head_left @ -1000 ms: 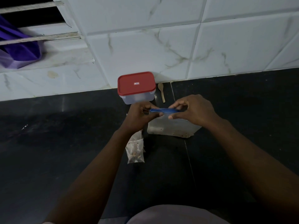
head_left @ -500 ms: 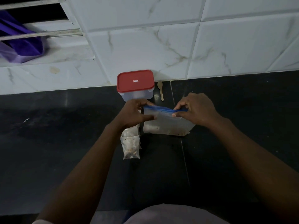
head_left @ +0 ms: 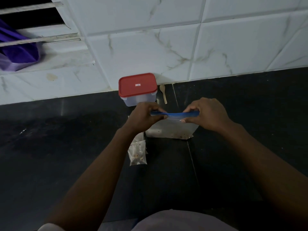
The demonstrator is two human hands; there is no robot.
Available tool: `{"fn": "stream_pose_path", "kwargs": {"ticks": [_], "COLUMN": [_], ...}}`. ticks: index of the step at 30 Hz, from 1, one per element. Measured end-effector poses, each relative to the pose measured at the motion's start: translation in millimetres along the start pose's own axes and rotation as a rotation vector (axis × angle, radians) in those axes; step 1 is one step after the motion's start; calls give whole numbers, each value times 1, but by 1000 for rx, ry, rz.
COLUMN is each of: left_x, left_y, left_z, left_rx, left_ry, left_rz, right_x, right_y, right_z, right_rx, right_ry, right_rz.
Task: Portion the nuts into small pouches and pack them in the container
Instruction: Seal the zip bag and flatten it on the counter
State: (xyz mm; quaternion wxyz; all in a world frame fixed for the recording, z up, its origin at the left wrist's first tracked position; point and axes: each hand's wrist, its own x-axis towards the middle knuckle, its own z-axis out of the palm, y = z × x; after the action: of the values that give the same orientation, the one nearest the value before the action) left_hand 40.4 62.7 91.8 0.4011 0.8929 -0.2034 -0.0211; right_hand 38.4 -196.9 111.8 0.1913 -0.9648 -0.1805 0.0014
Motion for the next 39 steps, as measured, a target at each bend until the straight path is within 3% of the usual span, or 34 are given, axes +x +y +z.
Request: {"fn": "stream_pose_path", "kwargs": {"ticks": [17,35,39], "left_x": [5,9,16], "left_y": [1,6,4], "left_z": [-2,1,1], "left_rx": [287,263,278], "left_ry": [-92,-25,6], "left_rz": [144,17,-25], "right_x": [-14,14,21], "right_y": [-19,1,5], "right_z": [4,-8,-16], "right_rx": [-17,-19,61], "right_ry": [8,-79,-193], "right_rz": [93,32,39]}}
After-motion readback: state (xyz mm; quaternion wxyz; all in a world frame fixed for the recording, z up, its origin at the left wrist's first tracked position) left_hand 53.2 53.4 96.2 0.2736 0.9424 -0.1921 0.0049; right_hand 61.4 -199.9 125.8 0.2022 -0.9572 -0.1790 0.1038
